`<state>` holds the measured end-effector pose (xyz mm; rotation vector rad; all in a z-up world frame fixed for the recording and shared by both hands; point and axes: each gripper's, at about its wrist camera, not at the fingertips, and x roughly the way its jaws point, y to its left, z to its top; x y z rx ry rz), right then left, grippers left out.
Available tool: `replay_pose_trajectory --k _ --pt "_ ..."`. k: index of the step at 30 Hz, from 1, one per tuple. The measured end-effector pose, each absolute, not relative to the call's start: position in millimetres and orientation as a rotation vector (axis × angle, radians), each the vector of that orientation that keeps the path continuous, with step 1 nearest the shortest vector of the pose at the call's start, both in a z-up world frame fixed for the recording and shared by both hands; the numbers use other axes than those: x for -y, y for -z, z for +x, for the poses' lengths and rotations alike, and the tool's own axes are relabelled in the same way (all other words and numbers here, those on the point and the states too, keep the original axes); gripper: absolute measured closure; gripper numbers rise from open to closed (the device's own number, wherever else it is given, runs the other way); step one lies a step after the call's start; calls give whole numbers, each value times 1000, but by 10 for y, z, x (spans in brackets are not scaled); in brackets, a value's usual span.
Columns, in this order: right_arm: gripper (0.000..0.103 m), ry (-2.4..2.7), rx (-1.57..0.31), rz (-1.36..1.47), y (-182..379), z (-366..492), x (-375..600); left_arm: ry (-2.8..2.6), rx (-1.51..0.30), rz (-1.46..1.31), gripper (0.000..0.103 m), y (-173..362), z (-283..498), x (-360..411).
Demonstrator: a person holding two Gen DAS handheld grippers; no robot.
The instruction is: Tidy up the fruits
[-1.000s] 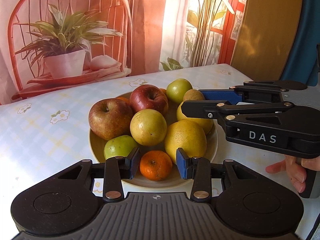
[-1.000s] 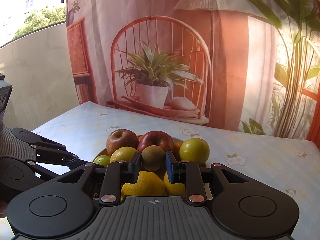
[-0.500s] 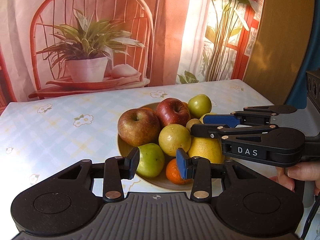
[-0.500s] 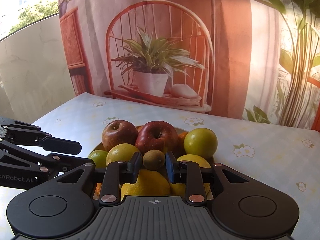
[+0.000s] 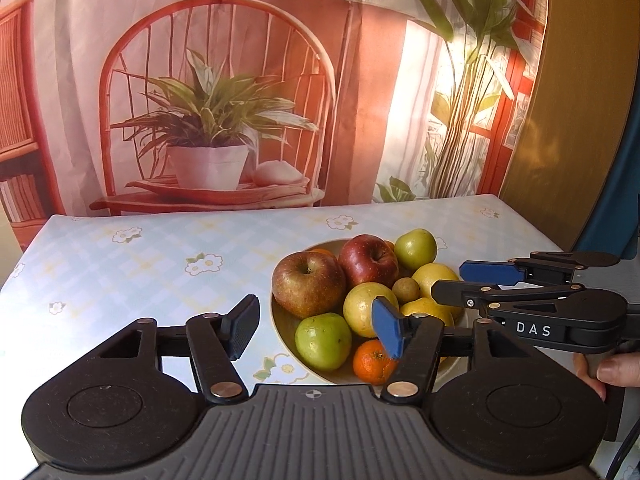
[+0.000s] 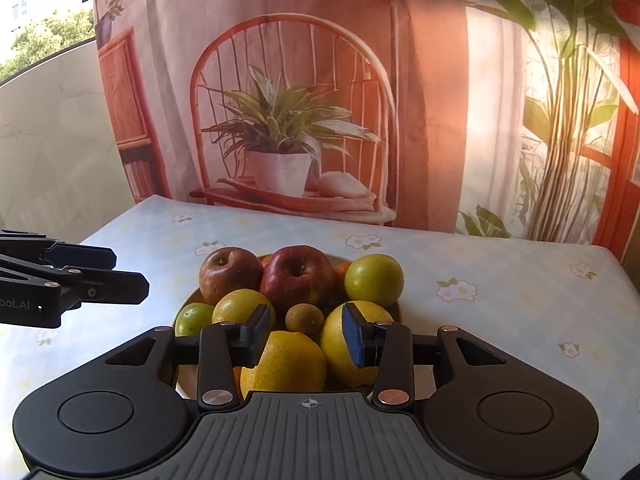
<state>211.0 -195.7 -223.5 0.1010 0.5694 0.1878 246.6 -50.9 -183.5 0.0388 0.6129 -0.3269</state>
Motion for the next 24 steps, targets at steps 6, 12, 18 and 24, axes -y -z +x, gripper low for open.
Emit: replay_pose_trajectory --k 6,12,18,24 --pt "17 -127 -544 162 2011 1874 2087 316 -594 32 11 1653 2353 403" --pt "1 -46 -566 173 1723 1607 2095 294 -550 30 9 1422 2149 273" --pt "1 -28 -545 170 1459 1283 2007 236 -495 35 9 1165 1862 190" --pt "1 -20 -502 193 1228 962 1937 242 -458 52 9 940 1548 156"
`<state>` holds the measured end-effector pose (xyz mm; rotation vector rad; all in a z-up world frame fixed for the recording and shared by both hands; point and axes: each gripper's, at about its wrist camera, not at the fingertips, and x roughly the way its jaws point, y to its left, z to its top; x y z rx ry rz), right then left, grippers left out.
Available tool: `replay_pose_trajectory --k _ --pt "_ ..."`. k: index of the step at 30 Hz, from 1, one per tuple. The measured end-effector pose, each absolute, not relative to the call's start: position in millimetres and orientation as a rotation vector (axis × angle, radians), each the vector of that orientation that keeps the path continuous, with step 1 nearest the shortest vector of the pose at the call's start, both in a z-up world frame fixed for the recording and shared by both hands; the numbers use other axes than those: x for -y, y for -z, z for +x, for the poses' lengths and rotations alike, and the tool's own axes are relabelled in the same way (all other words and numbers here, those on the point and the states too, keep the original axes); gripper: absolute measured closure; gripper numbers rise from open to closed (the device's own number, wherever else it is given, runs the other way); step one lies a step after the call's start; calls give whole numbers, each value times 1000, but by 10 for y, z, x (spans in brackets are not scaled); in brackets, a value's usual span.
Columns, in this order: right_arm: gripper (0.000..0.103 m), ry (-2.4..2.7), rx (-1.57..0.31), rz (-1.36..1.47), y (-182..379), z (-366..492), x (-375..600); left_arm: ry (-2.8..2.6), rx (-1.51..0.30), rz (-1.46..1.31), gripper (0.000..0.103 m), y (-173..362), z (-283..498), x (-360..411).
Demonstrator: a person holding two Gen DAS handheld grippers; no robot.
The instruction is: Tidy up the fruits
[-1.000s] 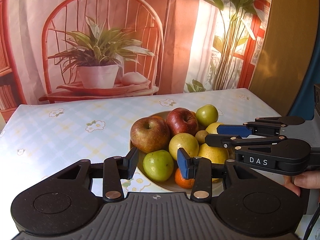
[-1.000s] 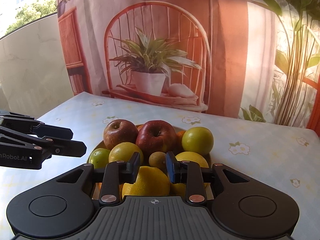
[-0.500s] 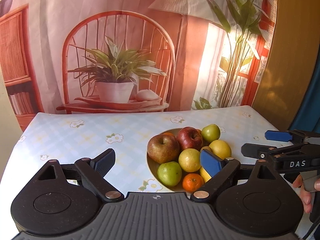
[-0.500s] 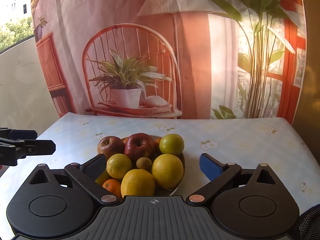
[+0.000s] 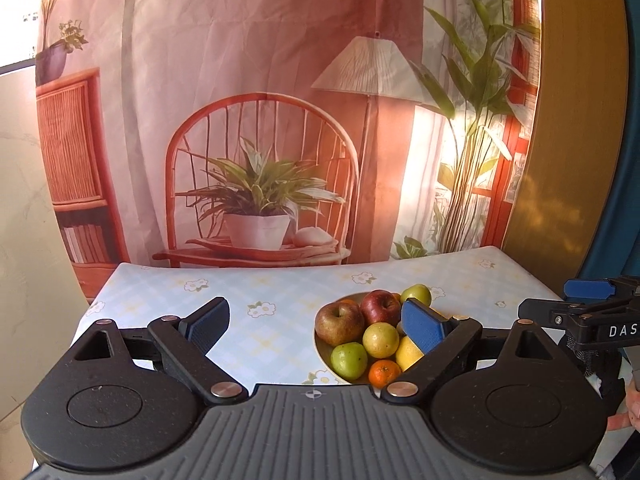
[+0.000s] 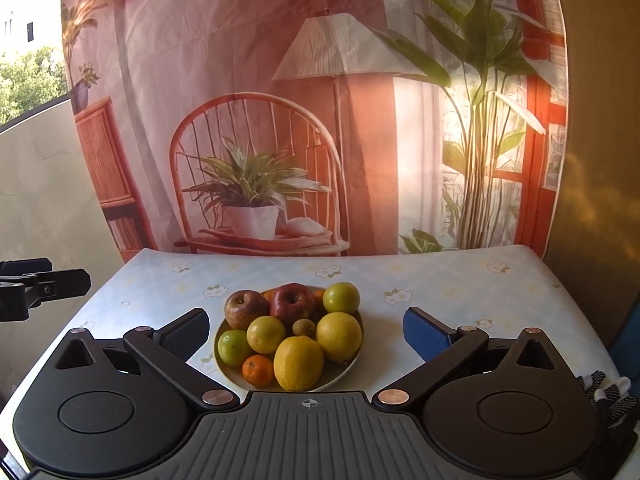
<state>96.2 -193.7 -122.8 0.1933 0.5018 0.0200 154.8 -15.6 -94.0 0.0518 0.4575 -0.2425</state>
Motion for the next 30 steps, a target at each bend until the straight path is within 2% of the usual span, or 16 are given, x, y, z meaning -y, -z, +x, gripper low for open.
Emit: replay_pose_trajectory --k 13,30 --pt "1 10 -489 211 998 565 1921 230 -401 37 9 674 1015 119" --pt "1 11 -489 207 965 465 1929 254 -399 31 9 687 926 110"
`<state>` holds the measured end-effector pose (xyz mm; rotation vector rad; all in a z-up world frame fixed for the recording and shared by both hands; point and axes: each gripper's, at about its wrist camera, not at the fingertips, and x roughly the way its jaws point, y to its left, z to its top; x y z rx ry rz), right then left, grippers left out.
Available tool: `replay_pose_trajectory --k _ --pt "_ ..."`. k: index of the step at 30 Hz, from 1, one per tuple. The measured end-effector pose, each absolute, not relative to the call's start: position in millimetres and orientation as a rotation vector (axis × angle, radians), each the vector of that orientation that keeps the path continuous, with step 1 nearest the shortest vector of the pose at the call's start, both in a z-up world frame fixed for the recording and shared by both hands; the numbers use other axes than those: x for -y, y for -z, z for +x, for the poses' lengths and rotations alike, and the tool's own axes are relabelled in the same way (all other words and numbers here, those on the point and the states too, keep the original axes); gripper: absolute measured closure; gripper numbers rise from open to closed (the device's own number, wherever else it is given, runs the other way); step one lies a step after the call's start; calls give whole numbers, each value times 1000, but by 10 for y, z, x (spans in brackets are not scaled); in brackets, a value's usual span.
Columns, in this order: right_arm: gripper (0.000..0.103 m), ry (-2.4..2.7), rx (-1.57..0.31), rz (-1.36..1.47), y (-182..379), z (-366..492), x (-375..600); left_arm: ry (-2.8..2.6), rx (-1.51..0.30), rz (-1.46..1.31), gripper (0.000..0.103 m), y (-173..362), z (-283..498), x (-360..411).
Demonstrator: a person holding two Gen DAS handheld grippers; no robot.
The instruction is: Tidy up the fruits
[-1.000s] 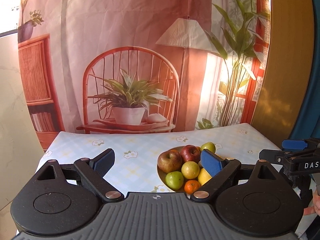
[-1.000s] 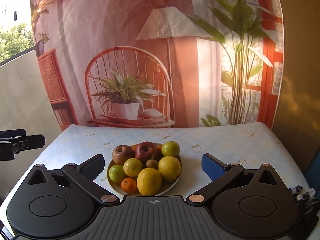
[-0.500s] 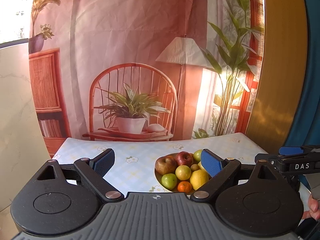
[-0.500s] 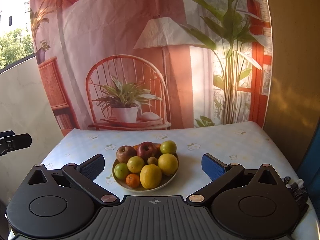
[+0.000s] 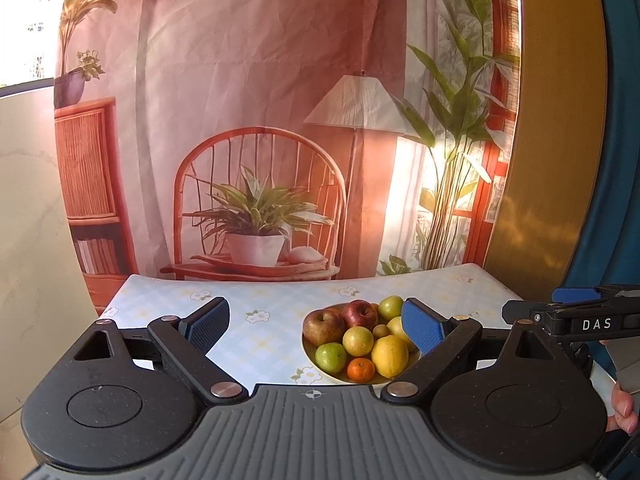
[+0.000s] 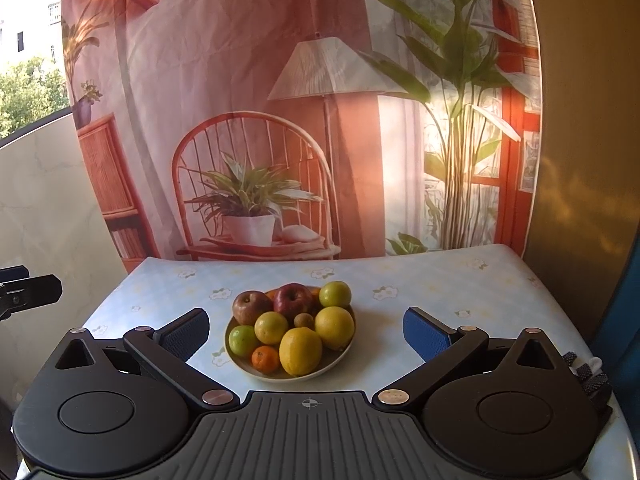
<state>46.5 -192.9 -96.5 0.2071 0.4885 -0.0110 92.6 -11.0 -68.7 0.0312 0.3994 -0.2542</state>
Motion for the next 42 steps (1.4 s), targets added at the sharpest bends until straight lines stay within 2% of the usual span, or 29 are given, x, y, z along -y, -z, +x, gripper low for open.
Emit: replay_pose_trajectory --k 42 --pt "1 16 -476 199 892 441 1908 270 -412 8 8 715 912 60"
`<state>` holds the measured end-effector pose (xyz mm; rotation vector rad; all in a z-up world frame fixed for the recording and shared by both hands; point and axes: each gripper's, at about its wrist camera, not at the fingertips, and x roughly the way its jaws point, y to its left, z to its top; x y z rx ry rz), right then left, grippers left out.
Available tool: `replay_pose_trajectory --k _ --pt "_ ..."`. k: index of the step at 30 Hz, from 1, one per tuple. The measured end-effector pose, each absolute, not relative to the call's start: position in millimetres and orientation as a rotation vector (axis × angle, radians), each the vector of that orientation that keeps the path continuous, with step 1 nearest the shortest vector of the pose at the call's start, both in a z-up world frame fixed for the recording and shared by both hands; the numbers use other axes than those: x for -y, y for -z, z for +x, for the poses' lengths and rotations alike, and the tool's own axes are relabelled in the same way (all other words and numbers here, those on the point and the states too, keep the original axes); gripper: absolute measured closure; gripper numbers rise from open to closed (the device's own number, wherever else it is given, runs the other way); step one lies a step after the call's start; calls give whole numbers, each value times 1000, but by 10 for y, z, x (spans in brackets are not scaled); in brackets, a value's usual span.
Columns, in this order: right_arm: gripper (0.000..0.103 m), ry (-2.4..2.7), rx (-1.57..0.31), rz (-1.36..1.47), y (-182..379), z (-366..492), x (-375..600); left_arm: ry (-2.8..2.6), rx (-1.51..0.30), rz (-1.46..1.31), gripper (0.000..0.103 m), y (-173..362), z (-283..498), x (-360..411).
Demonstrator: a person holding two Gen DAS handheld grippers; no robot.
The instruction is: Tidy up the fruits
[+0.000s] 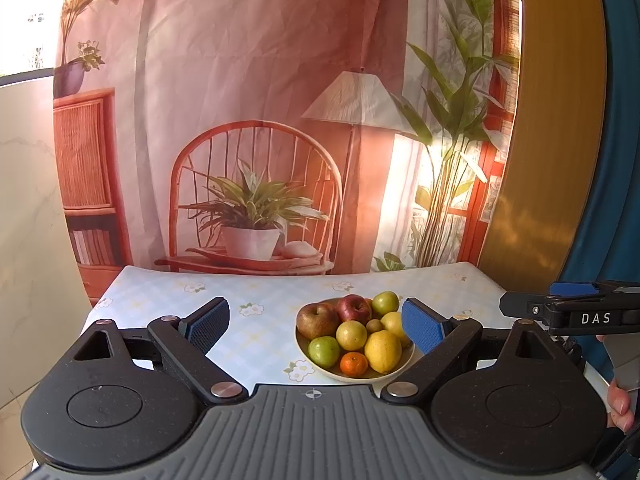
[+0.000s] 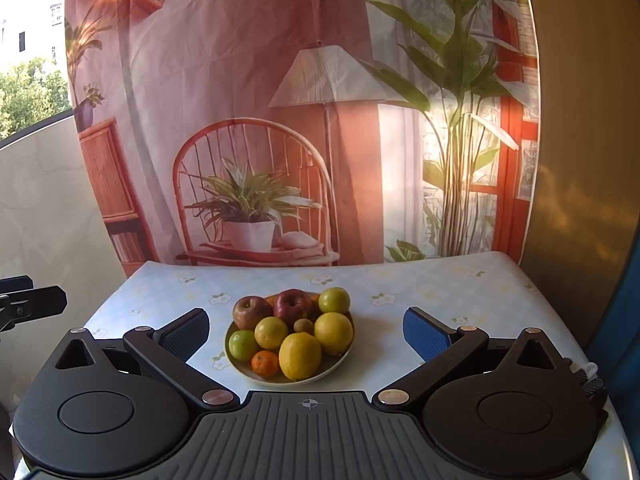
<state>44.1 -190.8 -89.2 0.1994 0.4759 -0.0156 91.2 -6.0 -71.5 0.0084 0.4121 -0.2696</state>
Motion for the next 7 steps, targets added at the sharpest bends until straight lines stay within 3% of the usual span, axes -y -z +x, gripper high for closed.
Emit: replay_pose_trajectory --k 7 --pt "1 17 -479 201 897 442 1911 256 -419 -5 8 745 944 32"
